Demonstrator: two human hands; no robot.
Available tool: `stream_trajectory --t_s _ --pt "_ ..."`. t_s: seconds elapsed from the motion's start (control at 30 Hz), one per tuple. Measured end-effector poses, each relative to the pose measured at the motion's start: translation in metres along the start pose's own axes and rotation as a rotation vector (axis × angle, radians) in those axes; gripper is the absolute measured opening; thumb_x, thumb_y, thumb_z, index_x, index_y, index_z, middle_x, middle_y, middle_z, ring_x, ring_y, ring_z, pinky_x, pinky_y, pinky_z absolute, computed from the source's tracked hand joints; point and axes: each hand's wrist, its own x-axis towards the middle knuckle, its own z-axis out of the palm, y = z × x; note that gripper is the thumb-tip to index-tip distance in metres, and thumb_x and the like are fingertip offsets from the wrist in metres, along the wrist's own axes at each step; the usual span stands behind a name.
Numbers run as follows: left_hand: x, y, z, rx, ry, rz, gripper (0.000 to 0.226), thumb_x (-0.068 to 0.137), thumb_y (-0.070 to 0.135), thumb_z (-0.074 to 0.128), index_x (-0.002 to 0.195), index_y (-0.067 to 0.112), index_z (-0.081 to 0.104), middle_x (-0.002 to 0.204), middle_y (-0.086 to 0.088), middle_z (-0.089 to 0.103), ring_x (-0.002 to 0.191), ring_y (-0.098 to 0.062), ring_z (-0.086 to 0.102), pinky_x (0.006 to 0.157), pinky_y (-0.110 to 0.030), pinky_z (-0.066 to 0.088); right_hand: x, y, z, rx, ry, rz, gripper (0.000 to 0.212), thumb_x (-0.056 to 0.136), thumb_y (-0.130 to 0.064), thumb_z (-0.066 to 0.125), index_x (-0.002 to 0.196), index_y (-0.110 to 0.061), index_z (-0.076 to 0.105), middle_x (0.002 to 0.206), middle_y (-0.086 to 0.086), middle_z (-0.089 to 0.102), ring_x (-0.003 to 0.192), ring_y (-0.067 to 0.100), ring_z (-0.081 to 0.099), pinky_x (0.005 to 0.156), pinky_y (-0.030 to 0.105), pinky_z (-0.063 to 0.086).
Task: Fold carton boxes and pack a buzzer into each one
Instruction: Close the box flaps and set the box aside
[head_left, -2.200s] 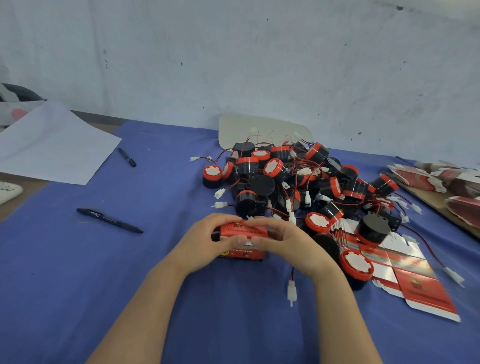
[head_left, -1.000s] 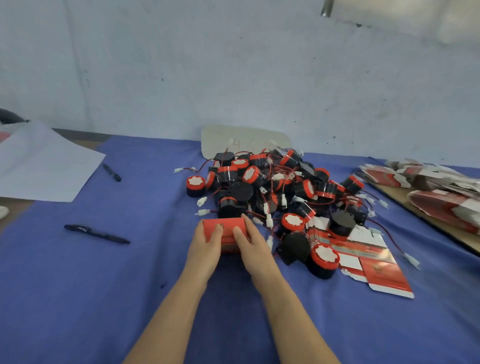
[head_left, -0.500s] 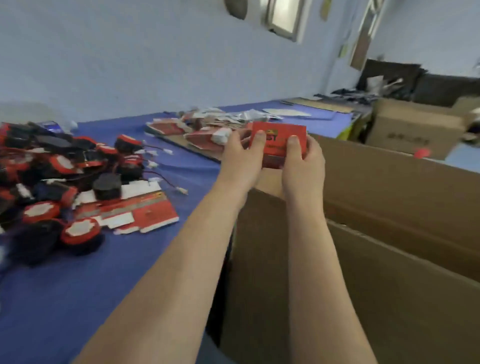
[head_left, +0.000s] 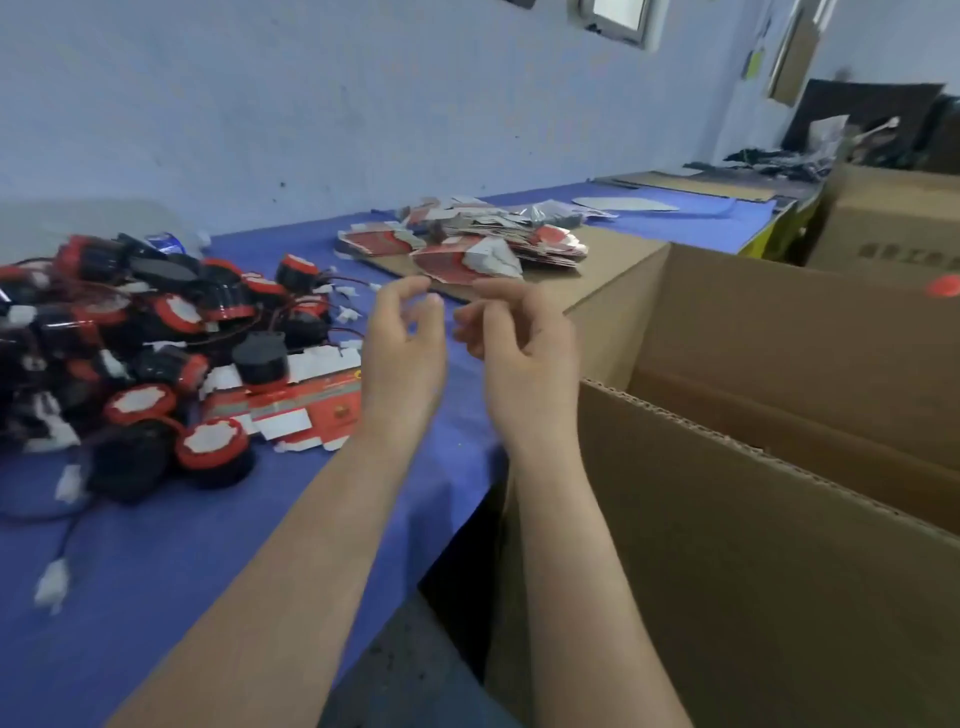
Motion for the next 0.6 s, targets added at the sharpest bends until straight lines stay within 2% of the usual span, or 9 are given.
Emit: stream_trajectory --t_s 0.07,0.13,0.17,0.23,0.3,0.4,0.5,0.6 --pt "0.009 -0.030 -0.040 0.124 0.080 -0.190 0.027 0.097 0.014 0.045 0.122 0.010 0.055 0.119 -0.001 0.057 0.103 -0.009 0.052 0.084 -0.017 0.037 -0.002 0.026 0.036 -0.183 -0.184 0.157 0.025 0.094 -0.008 0.044 0.101 -0.019 0.066 0.101 0.003 0.071 0.099 0.018 0.064 0.092 0.035 0.048" --pt "0.011 -0.057 -0.072 0.216 0.085 -0.378 0.030 0.097 0.016 0.045 0.123 0.006 0.055 0.124 -0.011 0.059 0.110 -0.024 0.054 0.087 -0.028 0.039 -0.005 0.054 0.068 -0.417 -0.347 0.244 0.027 0.094 -0.011 0.045 0.111 -0.009 0.066 0.117 0.008 0.067 0.113 0.024 0.058 0.091 0.028 0.041" --pt "0.010 -0.068 -0.083 0.248 0.065 -0.433 0.031 0.096 0.017 0.045 0.123 0.006 0.056 0.124 -0.013 0.059 0.110 -0.028 0.054 0.086 -0.030 0.039 -0.007 0.068 0.081 -0.497 -0.417 0.277 0.027 0.094 -0.012 0.046 0.112 -0.007 0.065 0.120 0.011 0.065 0.116 0.028 0.056 0.089 0.029 0.040" --pt "0.006 -0.083 -0.097 0.283 0.023 -0.444 0.031 0.096 0.015 0.046 0.124 0.007 0.056 0.125 -0.010 0.058 0.107 -0.024 0.053 0.085 -0.029 0.038 -0.010 0.086 0.102 -0.619 -0.502 0.340 0.029 0.094 -0.016 0.048 0.116 -0.006 0.062 0.121 0.015 0.063 0.116 0.033 0.054 0.093 0.034 0.043" --pt "0.005 -0.094 -0.101 0.398 -0.031 -0.409 0.035 0.096 0.016 0.046 0.127 0.005 0.054 0.134 -0.011 0.050 0.119 -0.025 0.048 0.095 -0.031 0.039 -0.009 0.097 0.115 -0.703 -0.505 0.368 0.030 0.093 -0.021 0.050 0.118 -0.009 0.060 0.120 0.013 0.063 0.115 0.034 0.053 0.095 0.039 0.044" --pt "0.007 -0.101 -0.099 0.635 -0.059 -0.475 0.044 0.097 0.030 0.043 0.133 0.004 0.048 0.149 -0.014 0.029 0.135 -0.032 0.031 0.112 -0.038 0.027 -0.001 0.103 0.125 -0.711 -0.473 0.404 0.028 0.091 -0.019 0.050 0.117 -0.012 0.059 0.120 0.010 0.063 0.113 0.033 0.054 0.090 0.037 0.047" --pt "0.010 -0.099 -0.096 0.494 -0.046 -0.469 0.044 0.095 0.028 0.046 0.133 0.007 0.047 0.145 -0.013 0.037 0.131 -0.032 0.037 0.110 -0.041 0.033 0.003 0.100 0.128 -0.709 -0.420 0.418 0.031 0.091 -0.018 0.052 0.122 -0.013 0.054 0.128 0.010 0.055 0.117 0.032 0.051 0.090 0.036 0.043" --pt "0.012 -0.089 -0.098 0.200 0.052 -0.500 0.036 0.093 0.025 0.048 0.127 0.014 0.054 0.128 -0.006 0.058 0.115 -0.025 0.053 0.093 -0.036 0.045 0.006 0.094 0.121 -0.775 -0.289 0.389 0.034 0.091 -0.016 0.051 0.124 -0.010 0.050 0.131 0.014 0.045 0.116 0.034 0.048 0.092 0.037 0.041"
